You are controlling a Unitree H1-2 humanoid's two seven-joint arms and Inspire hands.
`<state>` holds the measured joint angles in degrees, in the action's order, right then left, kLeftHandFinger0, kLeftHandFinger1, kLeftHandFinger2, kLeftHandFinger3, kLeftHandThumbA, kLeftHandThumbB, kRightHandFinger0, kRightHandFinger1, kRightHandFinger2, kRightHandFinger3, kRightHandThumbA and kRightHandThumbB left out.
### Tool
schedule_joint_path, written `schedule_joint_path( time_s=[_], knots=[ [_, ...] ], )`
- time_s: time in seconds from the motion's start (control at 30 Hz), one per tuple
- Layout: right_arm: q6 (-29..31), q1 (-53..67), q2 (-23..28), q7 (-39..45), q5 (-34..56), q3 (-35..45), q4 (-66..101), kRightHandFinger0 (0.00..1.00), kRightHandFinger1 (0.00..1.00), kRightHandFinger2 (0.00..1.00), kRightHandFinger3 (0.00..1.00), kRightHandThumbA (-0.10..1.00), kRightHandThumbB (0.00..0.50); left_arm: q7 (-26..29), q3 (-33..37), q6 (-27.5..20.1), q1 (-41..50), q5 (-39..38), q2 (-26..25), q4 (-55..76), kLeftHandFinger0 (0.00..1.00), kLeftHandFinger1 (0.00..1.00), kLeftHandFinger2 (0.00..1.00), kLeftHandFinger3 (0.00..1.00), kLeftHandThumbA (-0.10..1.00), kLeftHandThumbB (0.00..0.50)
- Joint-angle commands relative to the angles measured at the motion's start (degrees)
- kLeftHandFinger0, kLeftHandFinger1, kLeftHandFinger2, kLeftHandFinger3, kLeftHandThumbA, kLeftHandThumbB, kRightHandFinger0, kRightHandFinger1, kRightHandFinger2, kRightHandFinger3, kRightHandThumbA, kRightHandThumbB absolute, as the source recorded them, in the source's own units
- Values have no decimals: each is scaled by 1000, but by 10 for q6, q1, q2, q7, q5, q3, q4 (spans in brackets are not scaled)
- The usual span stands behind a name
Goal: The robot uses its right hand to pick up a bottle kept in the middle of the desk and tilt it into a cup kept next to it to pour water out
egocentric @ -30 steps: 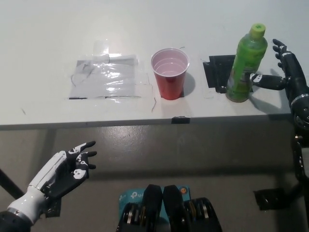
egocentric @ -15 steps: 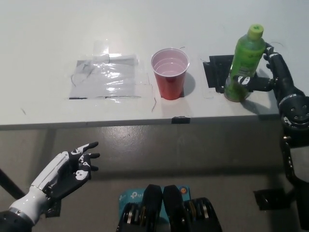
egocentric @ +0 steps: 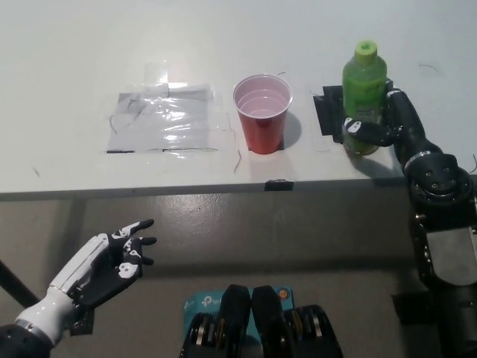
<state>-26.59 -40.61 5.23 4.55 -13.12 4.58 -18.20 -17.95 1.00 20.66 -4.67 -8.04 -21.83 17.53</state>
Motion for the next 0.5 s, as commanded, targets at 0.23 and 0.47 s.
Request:
schedule_joint_path(
  time_s=[0.23, 0.47],
  knots=[
    [126, -65, -27, -95, 48, 52, -91, 771, 971, 1000, 1000, 297, 286, -8, 3, 0, -10, -2, -11, 15, 737, 862, 976, 1000, 658, 37],
    [221, -95, -2, -192, 1, 32, -175, 0, 0, 58, 663, -100, 19, -16, 10, -8, -15, -3, -13, 6, 729, 858, 966, 1000, 625, 31]
  ],
)
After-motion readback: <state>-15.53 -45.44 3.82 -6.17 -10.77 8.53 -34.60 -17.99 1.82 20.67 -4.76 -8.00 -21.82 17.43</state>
